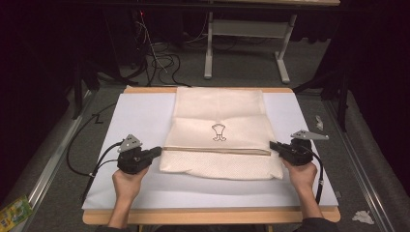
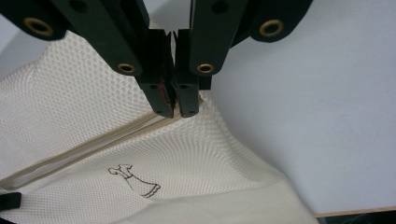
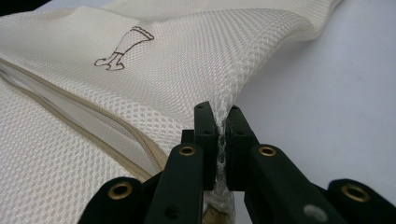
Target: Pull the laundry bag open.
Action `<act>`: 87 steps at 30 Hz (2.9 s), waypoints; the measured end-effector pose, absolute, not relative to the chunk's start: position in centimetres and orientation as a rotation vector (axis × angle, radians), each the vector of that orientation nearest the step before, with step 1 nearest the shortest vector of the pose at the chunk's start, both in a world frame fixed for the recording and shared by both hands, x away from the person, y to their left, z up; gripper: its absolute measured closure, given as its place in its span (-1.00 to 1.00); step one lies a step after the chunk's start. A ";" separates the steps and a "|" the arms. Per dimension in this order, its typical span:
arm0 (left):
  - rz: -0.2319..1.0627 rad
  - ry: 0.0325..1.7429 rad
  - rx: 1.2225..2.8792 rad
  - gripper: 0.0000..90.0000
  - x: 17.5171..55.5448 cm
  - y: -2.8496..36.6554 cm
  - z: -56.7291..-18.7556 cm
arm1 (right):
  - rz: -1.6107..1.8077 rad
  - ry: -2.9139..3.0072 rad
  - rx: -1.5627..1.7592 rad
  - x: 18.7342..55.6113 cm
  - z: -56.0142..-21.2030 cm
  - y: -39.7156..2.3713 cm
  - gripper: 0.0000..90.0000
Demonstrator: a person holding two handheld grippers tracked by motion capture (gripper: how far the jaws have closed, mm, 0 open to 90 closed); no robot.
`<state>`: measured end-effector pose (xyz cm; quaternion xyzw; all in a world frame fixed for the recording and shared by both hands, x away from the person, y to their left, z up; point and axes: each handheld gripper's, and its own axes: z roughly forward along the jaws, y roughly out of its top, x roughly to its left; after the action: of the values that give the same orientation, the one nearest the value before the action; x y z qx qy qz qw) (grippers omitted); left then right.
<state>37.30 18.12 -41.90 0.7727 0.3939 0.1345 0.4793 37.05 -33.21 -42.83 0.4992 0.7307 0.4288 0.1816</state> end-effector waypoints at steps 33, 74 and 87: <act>0.339 0.956 1.887 0.93 36.4 18.5 -41.3 | 1.183 2.073 1.440 36.9 -43.5 -33.5 0.94; 0.312 1.023 1.999 0.92 36.1 18.4 -44.1 | 1.111 2.165 1.451 36.3 -46.0 -32.6 0.81; 0.317 1.023 2.006 0.86 36.0 18.3 -44.4 | 1.050 2.142 1.445 36.1 -46.2 -32.5 0.47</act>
<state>36.02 18.34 -44.37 0.8004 0.4082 0.1266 0.4204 36.08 -32.52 -46.17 0.5100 0.7562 0.3706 0.1755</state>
